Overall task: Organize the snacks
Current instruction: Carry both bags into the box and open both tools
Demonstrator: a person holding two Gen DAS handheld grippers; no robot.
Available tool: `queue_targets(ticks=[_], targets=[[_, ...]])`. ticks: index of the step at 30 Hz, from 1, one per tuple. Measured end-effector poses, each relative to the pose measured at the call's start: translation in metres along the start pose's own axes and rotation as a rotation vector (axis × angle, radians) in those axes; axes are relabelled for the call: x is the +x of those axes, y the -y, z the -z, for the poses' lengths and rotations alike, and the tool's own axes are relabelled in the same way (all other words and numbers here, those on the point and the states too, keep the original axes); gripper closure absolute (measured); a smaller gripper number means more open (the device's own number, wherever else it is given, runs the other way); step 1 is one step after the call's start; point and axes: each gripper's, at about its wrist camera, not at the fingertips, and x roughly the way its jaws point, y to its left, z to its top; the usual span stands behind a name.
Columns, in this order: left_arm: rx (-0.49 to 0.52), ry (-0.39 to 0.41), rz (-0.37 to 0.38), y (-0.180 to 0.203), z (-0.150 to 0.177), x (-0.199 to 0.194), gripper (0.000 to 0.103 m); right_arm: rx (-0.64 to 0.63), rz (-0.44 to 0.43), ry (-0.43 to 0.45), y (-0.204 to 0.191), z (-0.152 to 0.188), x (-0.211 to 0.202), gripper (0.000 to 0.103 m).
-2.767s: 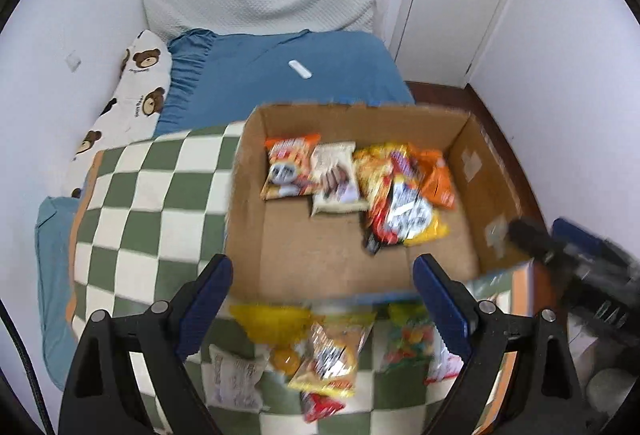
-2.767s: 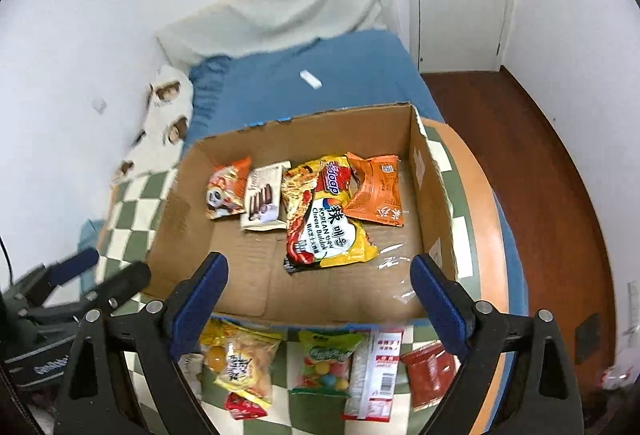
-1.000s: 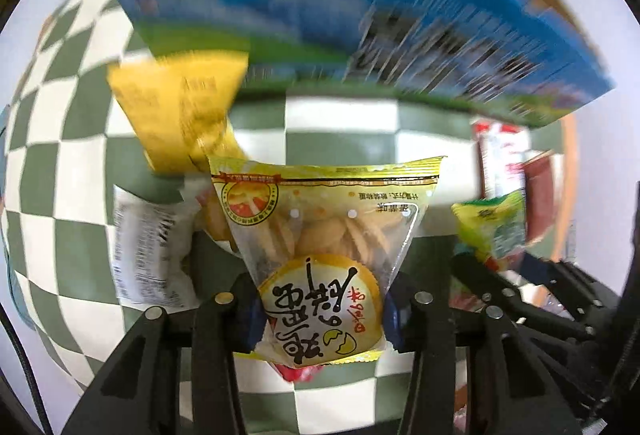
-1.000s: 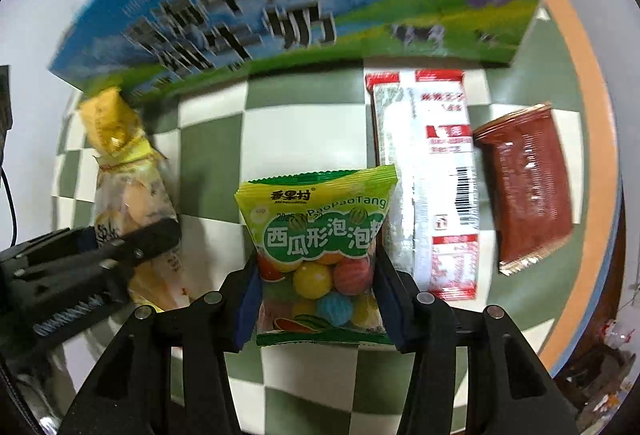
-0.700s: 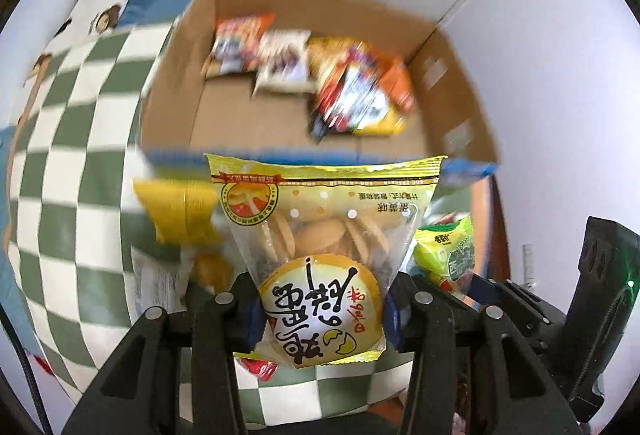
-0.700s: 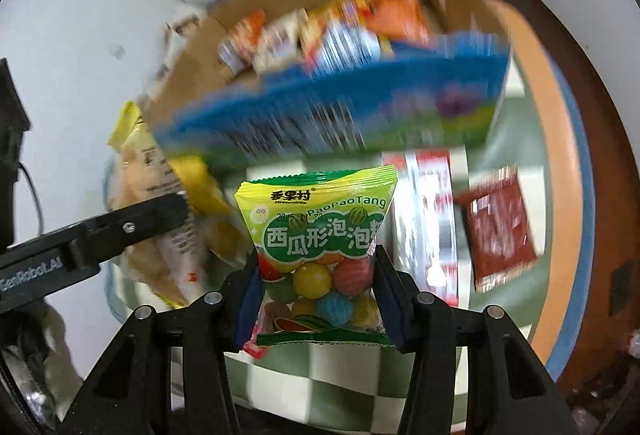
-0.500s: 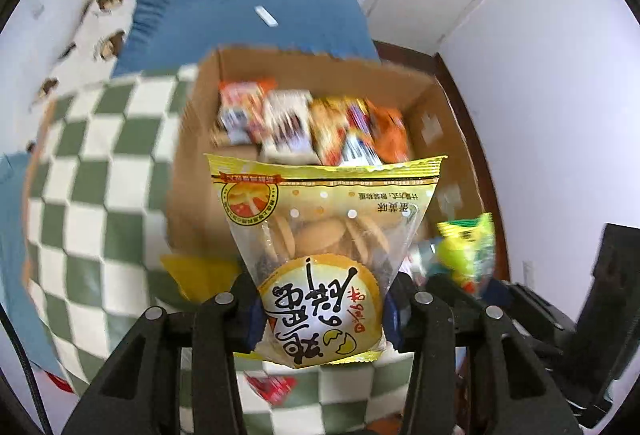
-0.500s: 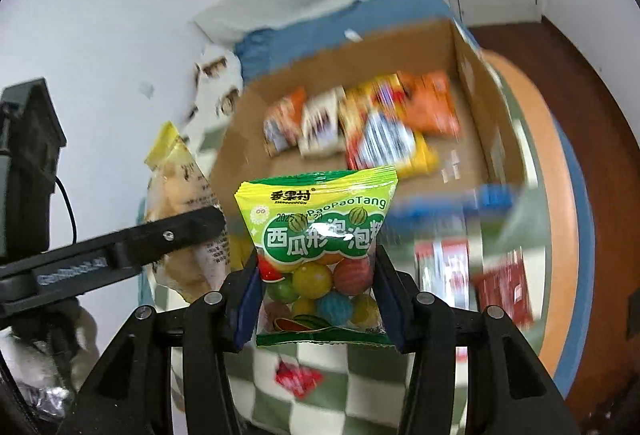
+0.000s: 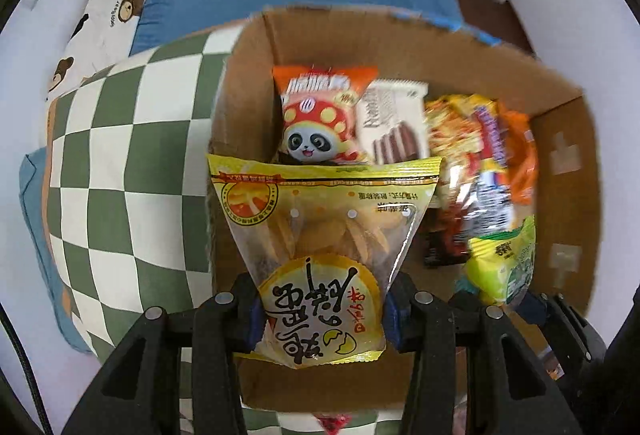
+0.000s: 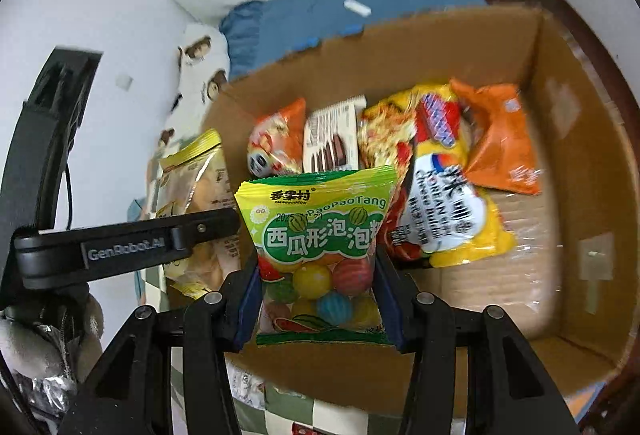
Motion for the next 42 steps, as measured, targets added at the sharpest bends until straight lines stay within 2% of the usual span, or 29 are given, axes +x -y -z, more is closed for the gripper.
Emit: queue_targets(ticks=[8, 10, 11, 13, 14, 18, 31, 42], targets=[[0.008, -0.068, -0.012, -0.001, -0.009, 0.022, 0.059, -0.004, 0.009, -0.088, 0.005, -0.004, 0.052, 0.05], [0.001, -0.091, -0.006, -0.002, -0.01, 0.027, 0.055, 0.013, -0.005, -0.115, 0.008, -0.006, 0.061, 0.046], [-0.003, -0.104, -0.002, -0.002, -0.01, 0.029, 0.051, 0.022, -0.007, -0.141, 0.01, -0.007, 0.066, 0.042], [0.0, -0.112, -0.008, -0.002, -0.012, 0.033, 0.027, 0.035, -0.007, -0.164, 0.013, -0.008, 0.073, 0.015], [0.004, -0.105, -0.01, -0.002, -0.012, 0.033, 0.025, 0.032, 0.004, -0.163, 0.014, -0.009, 0.074, 0.013], [-0.004, -0.081, -0.007, -0.003, -0.01, 0.029, 0.024, 0.023, 0.034, -0.176, 0.018, -0.014, 0.074, 0.008], [-0.016, 0.019, -0.024, 0.007, 0.013, -0.004, 0.024, 0.009, 0.162, -0.152, 0.047, -0.012, 0.036, 0.007], [0.023, 0.212, -0.028, 0.022, 0.05, -0.057, 0.024, -0.052, 0.242, -0.047, 0.032, -0.002, -0.043, 0.007]])
